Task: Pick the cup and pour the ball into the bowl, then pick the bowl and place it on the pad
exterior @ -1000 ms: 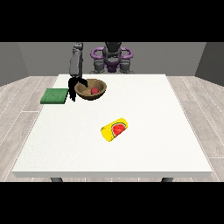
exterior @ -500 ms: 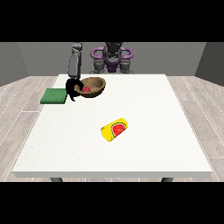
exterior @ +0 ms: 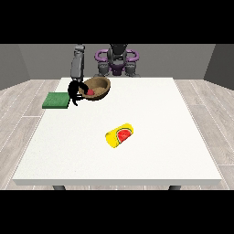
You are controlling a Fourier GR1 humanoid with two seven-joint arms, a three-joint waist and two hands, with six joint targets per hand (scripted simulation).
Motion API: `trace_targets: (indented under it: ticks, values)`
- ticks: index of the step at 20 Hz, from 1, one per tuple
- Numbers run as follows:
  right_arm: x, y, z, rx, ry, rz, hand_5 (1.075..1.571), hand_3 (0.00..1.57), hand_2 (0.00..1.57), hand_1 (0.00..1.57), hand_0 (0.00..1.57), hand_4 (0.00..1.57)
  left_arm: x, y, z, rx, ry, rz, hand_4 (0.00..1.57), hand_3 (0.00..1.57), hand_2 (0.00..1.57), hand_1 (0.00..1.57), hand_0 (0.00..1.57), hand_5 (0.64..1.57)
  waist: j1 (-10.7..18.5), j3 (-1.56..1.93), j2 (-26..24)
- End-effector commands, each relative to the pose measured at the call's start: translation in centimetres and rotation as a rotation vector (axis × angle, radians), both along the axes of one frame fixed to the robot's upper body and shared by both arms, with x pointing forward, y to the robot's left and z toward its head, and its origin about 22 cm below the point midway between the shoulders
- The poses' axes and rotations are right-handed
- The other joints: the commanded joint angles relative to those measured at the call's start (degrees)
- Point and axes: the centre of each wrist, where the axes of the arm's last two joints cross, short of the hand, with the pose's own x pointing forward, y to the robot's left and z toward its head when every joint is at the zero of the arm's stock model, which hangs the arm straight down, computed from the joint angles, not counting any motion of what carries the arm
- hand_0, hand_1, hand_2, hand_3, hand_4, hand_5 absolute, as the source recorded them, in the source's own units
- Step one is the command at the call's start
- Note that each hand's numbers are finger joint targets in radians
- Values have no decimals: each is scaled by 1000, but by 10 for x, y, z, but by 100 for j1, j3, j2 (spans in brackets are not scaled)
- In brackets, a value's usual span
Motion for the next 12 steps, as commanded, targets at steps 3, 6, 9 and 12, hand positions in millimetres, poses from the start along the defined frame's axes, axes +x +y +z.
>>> trace_targets:
  ticks: [3, 6, 9, 12]
  values:
    - [2, -81, 49, -189, 241, -87, 1558, 1025, 1571, 1571, 1571, 1044, -2, 15, -18, -5, 71, 62, 1199, 0, 0, 0, 0, 1539, -521, -53, -229]
    - [4, -112, 83, -259, 289, -58, 1556, 865, 1571, 1571, 1571, 1061, -9, 26, -34, -1, 79, 103, 1204, 0, 0, 0, 0, 1537, -692, -39, -319]
    - [12, -109, 104, -325, 363, -8, 1566, 712, 1571, 1571, 1571, 1056, -20, 49, -58, -18, 127, 125, 1201, 0, 0, 0, 0, 1544, -902, -33, -614]
    - [28, -128, 151, -271, 288, -22, 1566, 671, 1571, 1571, 1571, 1067, -23, 55, -61, -13, 100, 162, 1201, 0, 0, 0, 0, 1545, -1091, -22, -411]
